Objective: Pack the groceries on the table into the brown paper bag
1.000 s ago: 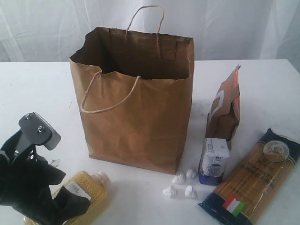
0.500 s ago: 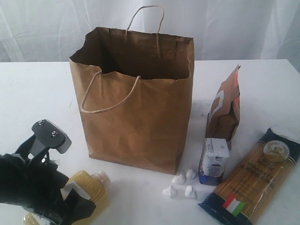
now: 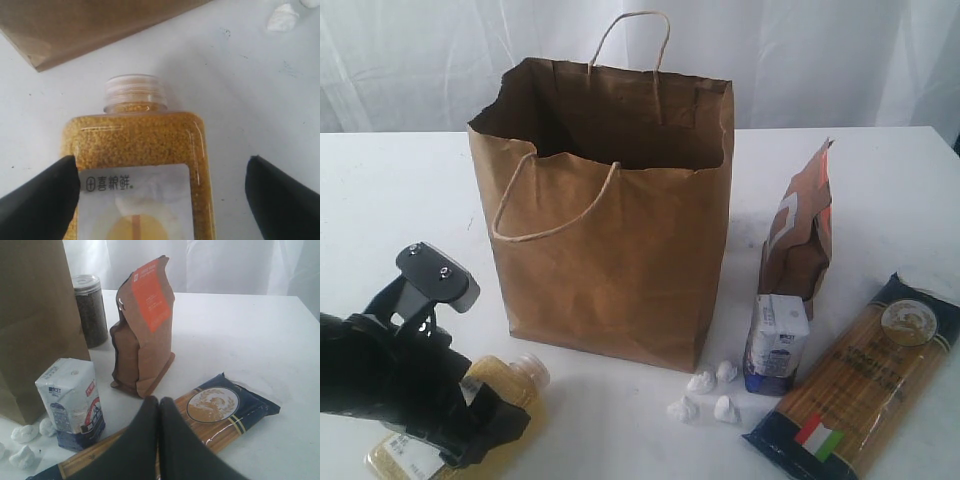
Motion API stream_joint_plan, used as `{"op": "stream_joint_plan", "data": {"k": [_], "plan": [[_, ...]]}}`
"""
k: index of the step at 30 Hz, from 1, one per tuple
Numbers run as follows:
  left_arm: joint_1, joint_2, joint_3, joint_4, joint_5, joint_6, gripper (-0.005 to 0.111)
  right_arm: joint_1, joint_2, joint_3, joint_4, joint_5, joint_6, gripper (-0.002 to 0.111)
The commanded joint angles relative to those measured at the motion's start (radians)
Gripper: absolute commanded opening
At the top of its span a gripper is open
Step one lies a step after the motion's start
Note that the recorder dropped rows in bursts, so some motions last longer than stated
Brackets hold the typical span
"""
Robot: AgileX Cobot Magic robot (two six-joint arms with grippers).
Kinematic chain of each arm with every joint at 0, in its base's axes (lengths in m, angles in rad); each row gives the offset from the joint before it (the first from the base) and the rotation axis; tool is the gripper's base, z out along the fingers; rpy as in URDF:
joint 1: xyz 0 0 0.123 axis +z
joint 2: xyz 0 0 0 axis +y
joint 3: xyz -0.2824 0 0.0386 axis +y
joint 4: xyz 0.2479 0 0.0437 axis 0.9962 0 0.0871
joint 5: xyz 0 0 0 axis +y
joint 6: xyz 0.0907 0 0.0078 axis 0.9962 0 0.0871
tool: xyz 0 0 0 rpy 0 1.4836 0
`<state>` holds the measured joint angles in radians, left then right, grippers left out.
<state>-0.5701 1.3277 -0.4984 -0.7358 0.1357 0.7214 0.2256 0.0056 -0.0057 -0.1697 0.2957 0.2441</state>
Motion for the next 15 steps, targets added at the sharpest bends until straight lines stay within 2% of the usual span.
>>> {"op": "stream_joint_plan", "data": {"k": [1,7,15], "plan": [[-0.001,-0.002,0.021,0.013,0.084,-0.036,0.09,-0.005,-0.006,0.006,-0.006,-0.005,-0.001,0.0],[-0.001,-0.071,0.009,0.027,0.113,-0.05,0.09,-0.005,-0.006,0.006,-0.006,-0.005,-0.001,0.0],[-0.001,-0.078,0.009,0.09,0.105,-0.089,0.09,-0.005,-0.006,0.006,-0.006,-0.005,-0.001,0.0]]}}
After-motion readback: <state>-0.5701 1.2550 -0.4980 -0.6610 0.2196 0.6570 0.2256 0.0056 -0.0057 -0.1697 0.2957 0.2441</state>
